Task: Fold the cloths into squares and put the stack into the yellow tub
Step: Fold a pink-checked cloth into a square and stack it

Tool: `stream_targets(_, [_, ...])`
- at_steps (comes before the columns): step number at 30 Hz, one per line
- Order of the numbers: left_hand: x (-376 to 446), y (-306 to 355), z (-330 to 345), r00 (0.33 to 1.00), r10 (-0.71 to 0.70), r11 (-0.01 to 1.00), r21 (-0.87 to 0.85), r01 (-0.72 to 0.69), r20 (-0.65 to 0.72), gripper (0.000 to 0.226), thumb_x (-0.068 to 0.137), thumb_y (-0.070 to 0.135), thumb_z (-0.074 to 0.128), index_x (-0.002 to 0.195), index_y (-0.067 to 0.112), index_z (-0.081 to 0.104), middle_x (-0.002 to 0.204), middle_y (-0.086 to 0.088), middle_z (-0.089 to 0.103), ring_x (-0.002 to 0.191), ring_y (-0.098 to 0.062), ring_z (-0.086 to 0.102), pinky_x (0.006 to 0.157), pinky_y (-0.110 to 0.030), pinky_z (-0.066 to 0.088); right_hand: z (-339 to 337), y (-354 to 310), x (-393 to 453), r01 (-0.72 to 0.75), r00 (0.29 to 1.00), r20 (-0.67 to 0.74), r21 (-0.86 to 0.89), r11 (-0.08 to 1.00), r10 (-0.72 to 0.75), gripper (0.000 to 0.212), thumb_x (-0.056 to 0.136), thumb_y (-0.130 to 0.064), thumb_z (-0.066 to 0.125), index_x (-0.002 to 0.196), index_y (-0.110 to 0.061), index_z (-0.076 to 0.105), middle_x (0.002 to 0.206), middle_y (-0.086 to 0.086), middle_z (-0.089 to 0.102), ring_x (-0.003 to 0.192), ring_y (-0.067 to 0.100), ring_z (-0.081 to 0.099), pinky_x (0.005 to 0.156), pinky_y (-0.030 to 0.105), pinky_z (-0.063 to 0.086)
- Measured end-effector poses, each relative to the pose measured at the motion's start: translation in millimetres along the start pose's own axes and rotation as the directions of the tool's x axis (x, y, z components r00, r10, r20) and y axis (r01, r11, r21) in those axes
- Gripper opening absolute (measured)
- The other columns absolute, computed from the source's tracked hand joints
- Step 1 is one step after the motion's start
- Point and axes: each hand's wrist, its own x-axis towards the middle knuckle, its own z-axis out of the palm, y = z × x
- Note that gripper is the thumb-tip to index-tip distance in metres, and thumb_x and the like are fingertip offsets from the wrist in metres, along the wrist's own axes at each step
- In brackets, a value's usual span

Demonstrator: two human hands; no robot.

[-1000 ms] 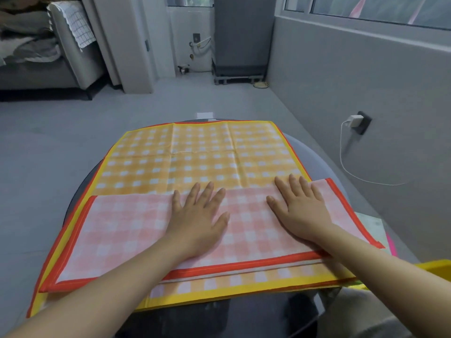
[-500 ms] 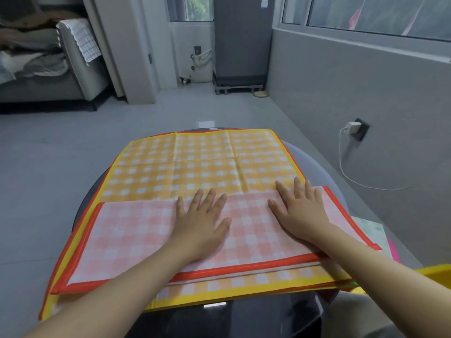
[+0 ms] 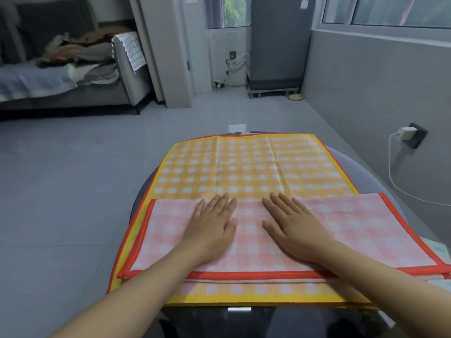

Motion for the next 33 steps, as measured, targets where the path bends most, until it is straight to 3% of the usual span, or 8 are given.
stream_targets(6, [-33, -63, -13, 0.981, -0.193, 0.980, 0.048, 0.192, 0.020, 0.055, 0.099, 0.049, 0.009, 0.150, 0.035, -0.006, 0.157, 0.010, -0.015, 0.143, -0.007, -0.019, 0.117, -0.037, -0.015, 1, -1, 0, -0.006, 1.000, -0.016, -0.037, 0.999, 0.005, 0.097, 0.065, -0.074, -0.019, 0.149, -0.029, 0.001, 0.158, -0.007, -0.002, 0.145, 0.008, -0.007, 0.115, 0.026, -0.009])
stream_targets(11, [-37, -71, -17, 0.978, -0.200, 0.979, 0.061, 0.196, 0.059, 0.058, 0.096, 0.055, 0.008, 0.149, 0.038, -0.007, 0.157, 0.009, -0.018, 0.143, -0.009, -0.023, 0.115, -0.043, -0.018, 2, 0, 1, -0.010, 1.000, -0.006, -0.062, 0.998, 0.010, 0.109, 0.057, -0.076, -0.033, 0.149, -0.029, 0.001, 0.158, -0.007, -0.001, 0.145, 0.009, -0.006, 0.114, 0.026, -0.008])
stream_targets(13, [-33, -73, -24, 0.975, -0.196, 0.980, 0.034, 0.194, 0.103, 0.058, 0.097, 0.057, 0.015, 0.150, 0.039, -0.002, 0.158, 0.008, -0.014, 0.144, -0.010, -0.018, 0.116, -0.044, -0.016, 0, -5, 3, -0.025, 1.000, -0.005, -0.011, 1.000, 0.025, 0.094, 0.070, -0.074, -0.012, 0.150, -0.027, 0.006, 0.158, -0.005, 0.002, 0.145, 0.011, -0.004, 0.115, 0.027, -0.006])
stream_targets(17, [-26, -82, -40, 0.967, -0.226, 0.973, -0.026, 0.230, 0.114, 0.058, 0.093, 0.056, 0.039, 0.147, 0.043, 0.019, 0.159, 0.006, 0.010, 0.147, -0.011, 0.002, 0.116, -0.050, -0.009, -3, -26, 13, 0.010, 0.996, -0.084, 0.178, 0.984, 0.005, 0.055, 0.090, -0.040, 0.040, 0.142, -0.022, 0.035, 0.151, 0.000, 0.032, 0.140, 0.019, 0.020, 0.114, 0.032, 0.015])
stream_targets(20, [-22, -86, -49, 0.960, -0.264, 0.961, -0.055, 0.269, 0.091, 0.071, 0.086, 0.059, 0.052, 0.146, 0.042, 0.021, 0.152, 0.004, 0.024, 0.144, -0.015, 0.014, 0.115, -0.051, -0.010, -3, -51, 21, 0.132, 0.988, -0.119, 0.332, 0.934, -0.097, 0.047, 0.088, -0.028, 0.051, 0.135, -0.023, 0.047, 0.138, -0.005, 0.049, 0.127, 0.016, 0.035, 0.104, 0.026, 0.026])
stream_targets(25, [-12, -88, -55, 0.958, -0.288, 0.957, -0.032, 0.287, -0.017, 0.075, 0.066, 0.066, 0.068, 0.132, 0.038, 0.045, 0.125, 0.002, 0.037, 0.130, -0.018, 0.030, 0.115, -0.041, 0.008, -2, -72, 30, 0.107, 0.993, 0.019, 0.332, 0.937, -0.120, 0.081, 0.070, -0.072, 0.041, 0.139, -0.030, 0.039, 0.137, -0.008, 0.041, 0.125, 0.016, 0.032, 0.104, 0.029, 0.023])
stream_targets(28, [-10, -88, -59, 0.943, -0.321, 0.947, -0.048, 0.317, -0.092, 0.072, 0.059, 0.065, 0.075, 0.118, 0.030, 0.053, 0.118, 0.002, 0.037, 0.122, -0.019, 0.032, 0.101, -0.032, 0.026, -5, -75, 30, 0.090, 0.986, 0.113, 0.263, 0.961, -0.124, 0.096, 0.061, -0.079, 0.042, 0.144, -0.032, 0.029, 0.138, -0.007, 0.031, 0.128, 0.017, 0.024, 0.107, 0.032, 0.019])
stream_targets(33, [-18, -95, -63, 0.894, -0.433, 0.855, -0.367, 0.366, -0.117, 0.049, 0.064, 0.037, 0.084, 0.098, 0.019, 0.053, 0.107, -0.001, 0.051, 0.091, -0.017, 0.049, 0.063, -0.025, 0.038, -9, -76, 29, 0.104, 0.977, 0.160, 0.213, 0.971, -0.140, 0.092, 0.072, -0.068, 0.059, 0.147, -0.032, 0.018, 0.142, -0.006, 0.023, 0.132, 0.018, 0.018, 0.110, 0.034, 0.015])
